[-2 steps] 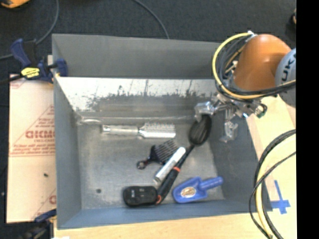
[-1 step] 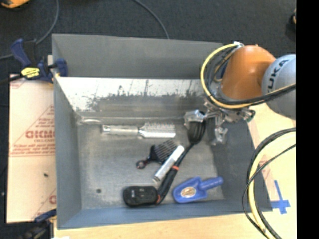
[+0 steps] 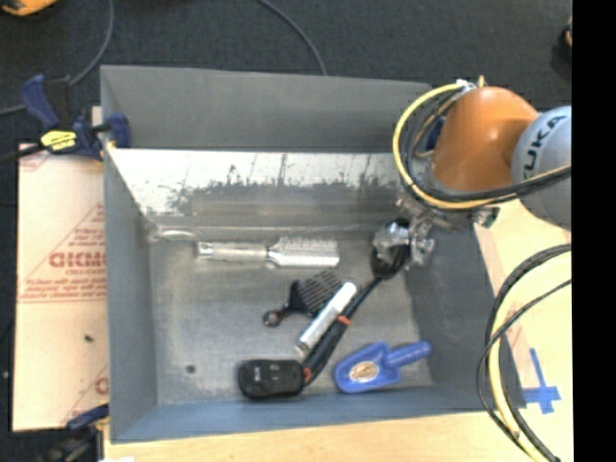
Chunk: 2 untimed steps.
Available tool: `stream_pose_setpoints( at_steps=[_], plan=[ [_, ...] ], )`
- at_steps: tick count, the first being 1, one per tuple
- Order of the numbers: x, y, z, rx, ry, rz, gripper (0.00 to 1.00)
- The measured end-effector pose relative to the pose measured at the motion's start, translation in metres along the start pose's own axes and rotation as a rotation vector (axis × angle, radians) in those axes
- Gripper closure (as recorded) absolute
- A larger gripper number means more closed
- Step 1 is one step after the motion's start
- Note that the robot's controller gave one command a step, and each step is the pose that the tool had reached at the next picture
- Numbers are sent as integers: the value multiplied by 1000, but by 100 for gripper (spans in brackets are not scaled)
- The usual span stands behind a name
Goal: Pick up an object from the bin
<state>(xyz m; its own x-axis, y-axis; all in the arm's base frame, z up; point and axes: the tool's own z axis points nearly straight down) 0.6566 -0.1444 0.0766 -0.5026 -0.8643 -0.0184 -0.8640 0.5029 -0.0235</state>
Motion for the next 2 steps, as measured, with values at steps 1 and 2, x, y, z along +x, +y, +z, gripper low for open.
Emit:
stream_pose_setpoints(
  at_steps=[1,2],
  plan=[
    [0,0,0,0,-1,2,100],
    [-3,-5,-111,9,-4,5,100]
  ],
)
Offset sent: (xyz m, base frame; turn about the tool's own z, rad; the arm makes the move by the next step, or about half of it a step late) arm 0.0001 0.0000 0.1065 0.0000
